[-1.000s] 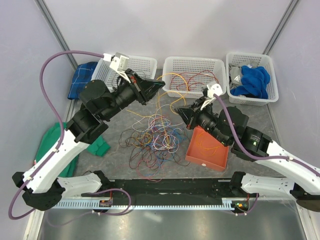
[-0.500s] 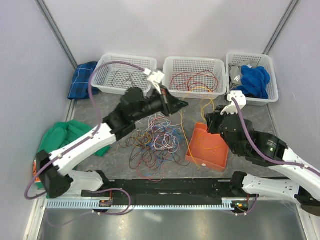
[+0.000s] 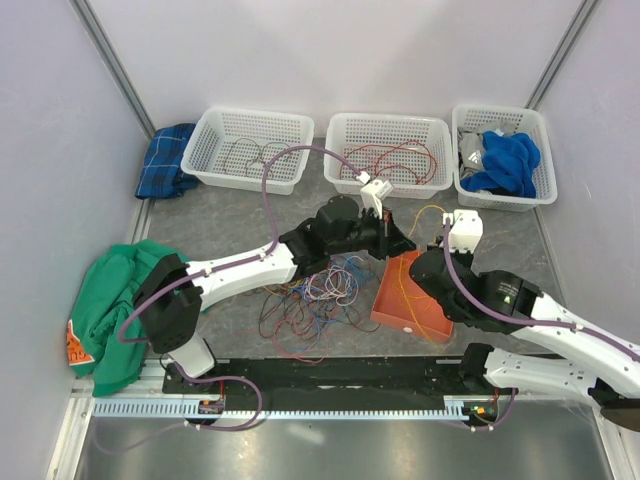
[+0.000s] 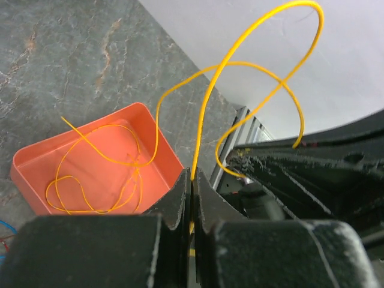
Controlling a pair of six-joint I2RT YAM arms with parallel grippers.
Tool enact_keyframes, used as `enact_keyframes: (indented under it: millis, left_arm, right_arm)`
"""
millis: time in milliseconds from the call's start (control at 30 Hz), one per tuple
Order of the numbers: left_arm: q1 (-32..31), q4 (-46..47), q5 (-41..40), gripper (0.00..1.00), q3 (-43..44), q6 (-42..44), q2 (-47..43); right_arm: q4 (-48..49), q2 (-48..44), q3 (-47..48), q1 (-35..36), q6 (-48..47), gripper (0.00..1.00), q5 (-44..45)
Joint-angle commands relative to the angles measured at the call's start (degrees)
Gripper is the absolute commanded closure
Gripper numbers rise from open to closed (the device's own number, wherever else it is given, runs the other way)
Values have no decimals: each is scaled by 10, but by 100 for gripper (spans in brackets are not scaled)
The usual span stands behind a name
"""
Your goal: Untangle the cables
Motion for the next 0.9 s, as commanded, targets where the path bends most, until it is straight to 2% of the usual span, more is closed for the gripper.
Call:
enact_keyframes:
  millis: [0,167,333,467,667,867]
  left_arm:
    - [0,42,5,98,55,1,3]
    - [0,26,-26,98,95,48,-11]
    - [0,18,-37,98,129,63,32]
    - [0,46,-32,98,103,41,61]
    - [0,74,-46,98,59,29,81]
    - [0,78,-91,98,34,49,86]
  right_arm:
    - [-8,-17,-17,0,35,100,28]
    - [-5,-33,-17,0,23,100,34]
    - [-5,-43,-38,0,31,100,26]
    - [-5,-51,-53,0,39,100,-2]
    - [8,-41,-78,0,46,100,-113]
    - [35,-30,-118,0,55,100,-140]
